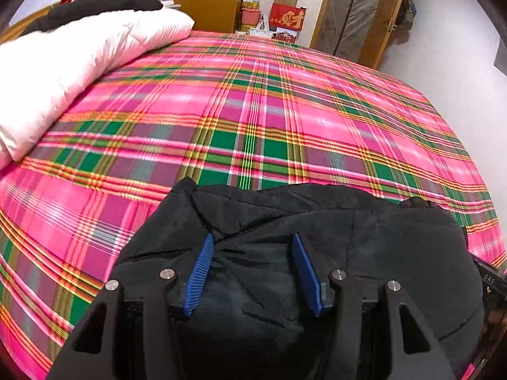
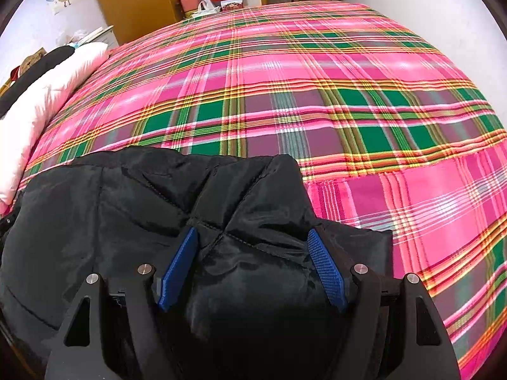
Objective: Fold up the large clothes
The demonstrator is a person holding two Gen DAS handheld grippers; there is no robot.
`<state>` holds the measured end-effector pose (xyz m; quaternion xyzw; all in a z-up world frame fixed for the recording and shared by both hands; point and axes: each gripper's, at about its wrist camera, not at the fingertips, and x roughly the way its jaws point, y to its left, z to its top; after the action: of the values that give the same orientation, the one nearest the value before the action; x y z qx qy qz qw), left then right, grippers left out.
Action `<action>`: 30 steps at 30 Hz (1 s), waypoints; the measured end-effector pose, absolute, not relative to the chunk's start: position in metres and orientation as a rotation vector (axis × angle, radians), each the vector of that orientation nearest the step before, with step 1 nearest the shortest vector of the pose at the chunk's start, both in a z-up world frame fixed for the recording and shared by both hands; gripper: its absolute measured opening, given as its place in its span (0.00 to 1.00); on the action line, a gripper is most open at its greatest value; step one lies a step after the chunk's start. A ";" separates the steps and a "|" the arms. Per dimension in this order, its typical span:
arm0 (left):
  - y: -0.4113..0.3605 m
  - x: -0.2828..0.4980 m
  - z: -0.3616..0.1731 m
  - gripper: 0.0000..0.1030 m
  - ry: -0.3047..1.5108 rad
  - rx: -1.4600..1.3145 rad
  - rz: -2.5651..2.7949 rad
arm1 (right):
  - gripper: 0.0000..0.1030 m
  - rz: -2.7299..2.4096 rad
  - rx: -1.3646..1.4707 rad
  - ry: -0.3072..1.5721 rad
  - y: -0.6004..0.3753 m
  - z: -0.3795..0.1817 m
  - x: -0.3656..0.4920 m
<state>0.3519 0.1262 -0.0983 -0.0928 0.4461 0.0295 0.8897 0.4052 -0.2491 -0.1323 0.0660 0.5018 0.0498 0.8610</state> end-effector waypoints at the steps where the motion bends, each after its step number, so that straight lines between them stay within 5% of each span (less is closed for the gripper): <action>1: 0.128 0.353 -0.101 0.54 0.930 -0.208 0.059 | 0.69 0.102 0.140 1.055 -0.249 -0.134 0.406; 12: 0.134 0.355 -0.103 0.53 0.933 -0.262 0.058 | 0.69 0.098 0.149 1.058 -0.251 -0.128 0.406; 20: 0.161 0.334 -0.066 0.53 0.882 -0.355 0.124 | 0.69 0.244 0.182 0.908 -0.201 -0.034 0.359; 30: 0.158 0.325 -0.081 0.54 0.949 -0.190 0.095 | 0.68 0.294 -0.003 1.113 -0.111 -0.096 0.398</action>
<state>0.3248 0.1581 -0.0810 -0.0914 0.4558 0.0457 0.8842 0.3979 -0.1112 -0.0963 -0.0016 0.5262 0.1392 0.8389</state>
